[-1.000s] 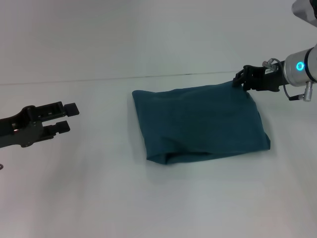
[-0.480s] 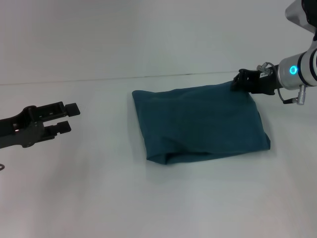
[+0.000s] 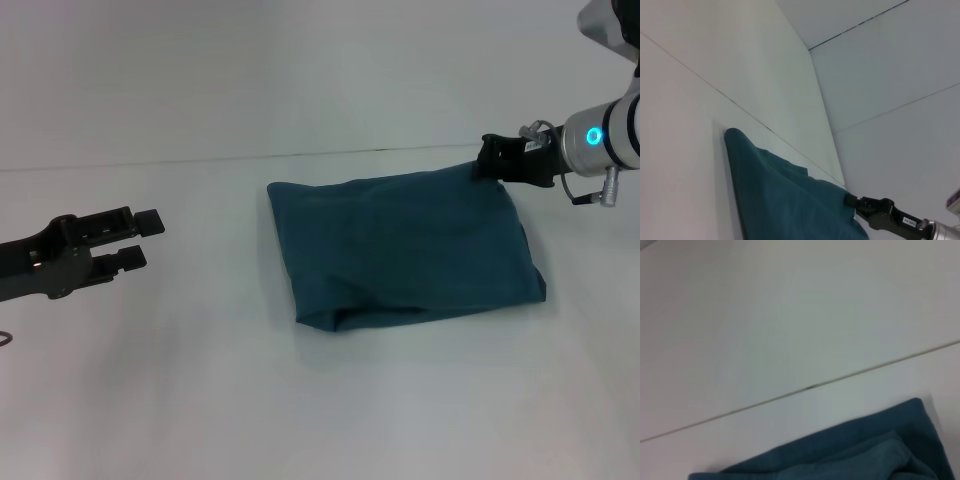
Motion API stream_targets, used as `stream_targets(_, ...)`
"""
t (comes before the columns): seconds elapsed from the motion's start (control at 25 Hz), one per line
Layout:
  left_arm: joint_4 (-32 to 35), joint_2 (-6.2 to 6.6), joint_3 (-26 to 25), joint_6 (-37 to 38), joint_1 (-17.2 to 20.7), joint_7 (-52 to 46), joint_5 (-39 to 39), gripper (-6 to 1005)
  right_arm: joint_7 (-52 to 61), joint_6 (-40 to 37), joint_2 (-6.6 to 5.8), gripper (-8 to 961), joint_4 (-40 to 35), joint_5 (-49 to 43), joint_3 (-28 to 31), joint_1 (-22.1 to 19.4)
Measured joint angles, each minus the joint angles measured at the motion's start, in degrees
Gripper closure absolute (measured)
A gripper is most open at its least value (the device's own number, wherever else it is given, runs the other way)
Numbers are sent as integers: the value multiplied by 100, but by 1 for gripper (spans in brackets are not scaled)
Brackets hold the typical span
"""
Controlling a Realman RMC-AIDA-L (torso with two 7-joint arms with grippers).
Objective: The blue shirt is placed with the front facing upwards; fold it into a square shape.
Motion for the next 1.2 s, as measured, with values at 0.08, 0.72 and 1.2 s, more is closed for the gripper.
stream_targets(0.08,-1,5,0,0,-2,1,0,263,-3,-82,-9,878,-97,122,1,-43)
stream_targets(0.72,-1,4,0,0,7,14,0,264,-51,-328,-130,927,-281,630,-25,-210)
stream_targets(1.2,-1,-1,0,-11,7,14,-48,263,-49,-19,-95,907,-63,632,-23,-244)
